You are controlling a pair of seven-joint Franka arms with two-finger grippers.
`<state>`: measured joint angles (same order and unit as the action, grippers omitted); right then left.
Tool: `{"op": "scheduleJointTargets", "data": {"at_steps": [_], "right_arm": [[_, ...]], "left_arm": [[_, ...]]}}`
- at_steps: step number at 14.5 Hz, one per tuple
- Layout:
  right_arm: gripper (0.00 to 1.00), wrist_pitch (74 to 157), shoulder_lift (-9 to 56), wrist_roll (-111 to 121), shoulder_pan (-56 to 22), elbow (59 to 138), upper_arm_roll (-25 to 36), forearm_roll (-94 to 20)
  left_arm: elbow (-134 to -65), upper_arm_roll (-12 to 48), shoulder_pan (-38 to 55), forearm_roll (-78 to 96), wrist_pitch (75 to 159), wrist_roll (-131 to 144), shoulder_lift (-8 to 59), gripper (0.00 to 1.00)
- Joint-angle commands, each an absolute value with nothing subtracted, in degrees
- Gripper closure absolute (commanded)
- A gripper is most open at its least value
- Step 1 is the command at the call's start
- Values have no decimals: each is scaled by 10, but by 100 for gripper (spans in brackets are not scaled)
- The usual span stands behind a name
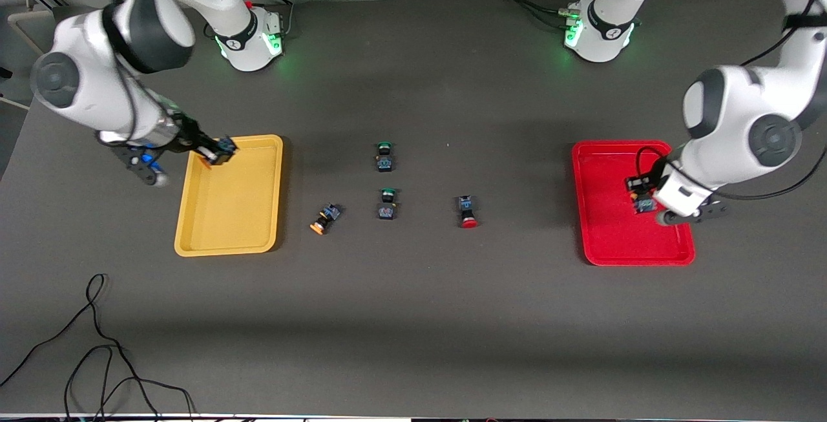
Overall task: Place red and yellow buttons in trays
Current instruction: 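Place the orange button in the yellow tray while the left gripper fills the red tray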
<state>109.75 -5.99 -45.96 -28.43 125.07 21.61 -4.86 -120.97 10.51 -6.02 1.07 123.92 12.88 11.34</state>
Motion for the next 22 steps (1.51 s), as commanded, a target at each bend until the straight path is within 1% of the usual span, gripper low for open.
{"op": "scheduleJointTargets", "data": {"at_steps": [1,3,4,5,6,7,8,10,11,13,15,16,17,18,20,21,22], "right_arm": [[87,1127,-63,-393,-292,1291,264,-49],[87,1186,-55,-336,-292,1332,307,-49],[86,1228,-48,-316,-292,1359,313,-49],[86,1272,-35,-301,-292,1381,316,-49],[86,1312,-14,-294,-292,1400,316,-50],[86,1351,11,-294,-294,1414,316,-52],[86,1388,34,-293,-294,1425,316,-54],[85,1439,68,-287,-295,1442,313,-56],[85,1443,81,-287,-298,1442,312,-58],[85,1457,110,-286,-334,1442,313,-106],[85,1476,134,-286,-370,1442,313,-148],[84,1477,136,-286,-373,1442,313,-153],[81,1477,136,-286,-373,1442,313,-152],[76,1477,136,-284,-373,1442,314,-153],[74,1473,134,-271,-371,1442,316,-153],[61,1472,134,-264,-369,1442,316,-154],[15,1473,133,-261,-368,1442,316,-154]], "left_arm": [[-1238,113,-59,-24,1344,124,178,100],[-1240,113,-65,-40,1382,124,208,100],[-1239,112,-68,-46,1382,124,212,100],[-1239,112,-68,-50,1376,122,211,87],[-1239,112,-67,-54,1373,120,211,47],[-1237,112,-66,-55,1369,118,211,12],[-1233,112,-66,-56,1354,118,206,0],[-1206,112,-68,-56,1286,105,181,0],[-1183,112,-68,-56,1241,98,168,0],[-1128,113,-68,-51,1140,98,136,0],[-1066,116,-65,-43,1064,98,123,0],[-1040,116,-61,-28,1043,105,125,0],[-1028,118,-56,-12,1036,109,127,0],[-1027,120,-46,-1,1038,111,124,0],[-1011,125,-9,11,1058,155,132,0],[-1006,125,22,11,1077,189,141,0],[-1001,125,52,11,1099,228,148,0]]}}
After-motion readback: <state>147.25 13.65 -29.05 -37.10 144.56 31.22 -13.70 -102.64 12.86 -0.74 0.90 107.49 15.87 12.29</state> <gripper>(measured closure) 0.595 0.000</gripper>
